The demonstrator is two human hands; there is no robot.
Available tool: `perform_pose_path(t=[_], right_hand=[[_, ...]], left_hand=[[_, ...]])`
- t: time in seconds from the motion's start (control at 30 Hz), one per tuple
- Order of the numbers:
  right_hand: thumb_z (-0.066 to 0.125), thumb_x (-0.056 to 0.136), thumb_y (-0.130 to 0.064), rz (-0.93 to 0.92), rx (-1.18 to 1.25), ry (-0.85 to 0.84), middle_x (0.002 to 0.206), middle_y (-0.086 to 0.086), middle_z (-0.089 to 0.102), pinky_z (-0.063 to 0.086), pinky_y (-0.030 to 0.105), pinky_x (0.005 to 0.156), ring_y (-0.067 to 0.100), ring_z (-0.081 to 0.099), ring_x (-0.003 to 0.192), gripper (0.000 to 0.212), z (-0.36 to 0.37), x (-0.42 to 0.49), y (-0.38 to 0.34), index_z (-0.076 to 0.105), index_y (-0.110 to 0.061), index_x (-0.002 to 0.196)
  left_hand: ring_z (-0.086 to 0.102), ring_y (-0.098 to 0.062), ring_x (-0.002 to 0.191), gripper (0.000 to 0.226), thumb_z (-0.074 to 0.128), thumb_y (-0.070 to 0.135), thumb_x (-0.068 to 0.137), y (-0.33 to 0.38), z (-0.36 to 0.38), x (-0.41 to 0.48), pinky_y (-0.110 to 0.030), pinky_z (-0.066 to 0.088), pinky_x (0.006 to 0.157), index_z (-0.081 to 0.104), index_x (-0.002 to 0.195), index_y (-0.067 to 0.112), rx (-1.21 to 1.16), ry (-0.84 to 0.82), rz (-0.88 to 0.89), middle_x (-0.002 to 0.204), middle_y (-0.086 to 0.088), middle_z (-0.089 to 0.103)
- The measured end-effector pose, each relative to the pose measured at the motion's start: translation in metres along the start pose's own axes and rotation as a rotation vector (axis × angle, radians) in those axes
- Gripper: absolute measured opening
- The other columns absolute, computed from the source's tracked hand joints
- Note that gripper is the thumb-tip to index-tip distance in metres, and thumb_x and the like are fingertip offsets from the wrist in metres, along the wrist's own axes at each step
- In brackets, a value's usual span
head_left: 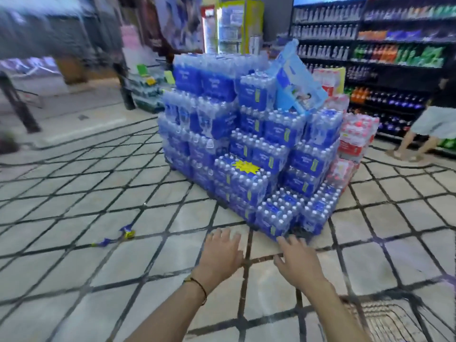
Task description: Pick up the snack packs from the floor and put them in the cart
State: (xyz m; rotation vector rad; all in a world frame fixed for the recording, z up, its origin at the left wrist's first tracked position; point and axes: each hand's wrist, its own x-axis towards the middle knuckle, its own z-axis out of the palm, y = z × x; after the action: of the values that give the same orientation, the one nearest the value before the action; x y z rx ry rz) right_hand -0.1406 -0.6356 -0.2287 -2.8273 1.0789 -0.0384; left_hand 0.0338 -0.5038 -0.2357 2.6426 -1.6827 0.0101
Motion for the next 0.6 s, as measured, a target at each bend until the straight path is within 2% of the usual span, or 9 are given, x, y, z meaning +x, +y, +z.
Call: perform_pose_path(t=[0.13, 0.3, 0.43, 0.6], right_hand=[[0.042, 0.095, -0.047, -0.191, -0.008, -0.033, 0.130, 0.001, 0.050, 0.044, 0.040, 0.094, 0.025, 0.044, 0.121, 0.045, 0.008, 0.065, -0.122, 0.042, -0.026, 0.135], [0.040, 0.095, -0.046, -0.402, -0.035, -0.093, 0.130, 0.003, 0.051, 0.041, 0.042, 0.093, 0.028, 0.046, 0.122, 0.046, 0.025, 0.135, -0.291, 0.040, -0.026, 0.136], [0.039, 0.096, -0.047, -0.553, -0.024, -0.069, 0.132, 0.003, 0.049, 0.043, 0.043, 0.093, 0.027, 0.045, 0.121, 0.048, 0.029, 0.174, -0.409, 0.038, -0.026, 0.140], [0.040, 0.095, -0.047, -0.638, -0.052, -0.086, 0.129, 0.002, 0.050, 0.045, 0.041, 0.091, 0.028, 0.045, 0.121, 0.045, 0.042, 0.216, -0.507, 0.040, -0.026, 0.135]], left_hand=[[0.048, -0.034, 0.121, 0.046, 0.045, 0.041, 0.092, -0.119, -0.002, -0.027, -0.047, 0.037, 0.099, 0.050, 0.133, 0.021, 0.005, 0.024, -0.180, 0.134, -0.009, 0.051], [0.043, -0.033, 0.126, 0.048, 0.047, 0.039, 0.094, -0.276, -0.006, -0.066, -0.046, 0.034, 0.099, 0.044, 0.138, 0.020, 0.028, 0.014, -0.413, 0.140, -0.010, 0.045], [0.042, -0.036, 0.126, 0.047, 0.047, 0.037, 0.094, -0.383, -0.016, -0.095, -0.050, 0.035, 0.100, 0.043, 0.137, 0.018, 0.046, 0.001, -0.563, 0.139, -0.012, 0.045], [0.046, -0.035, 0.121, 0.045, 0.046, 0.036, 0.093, -0.474, -0.014, -0.115, -0.048, 0.038, 0.095, 0.043, 0.135, 0.019, 0.020, -0.033, -0.718, 0.131, -0.009, 0.047]])
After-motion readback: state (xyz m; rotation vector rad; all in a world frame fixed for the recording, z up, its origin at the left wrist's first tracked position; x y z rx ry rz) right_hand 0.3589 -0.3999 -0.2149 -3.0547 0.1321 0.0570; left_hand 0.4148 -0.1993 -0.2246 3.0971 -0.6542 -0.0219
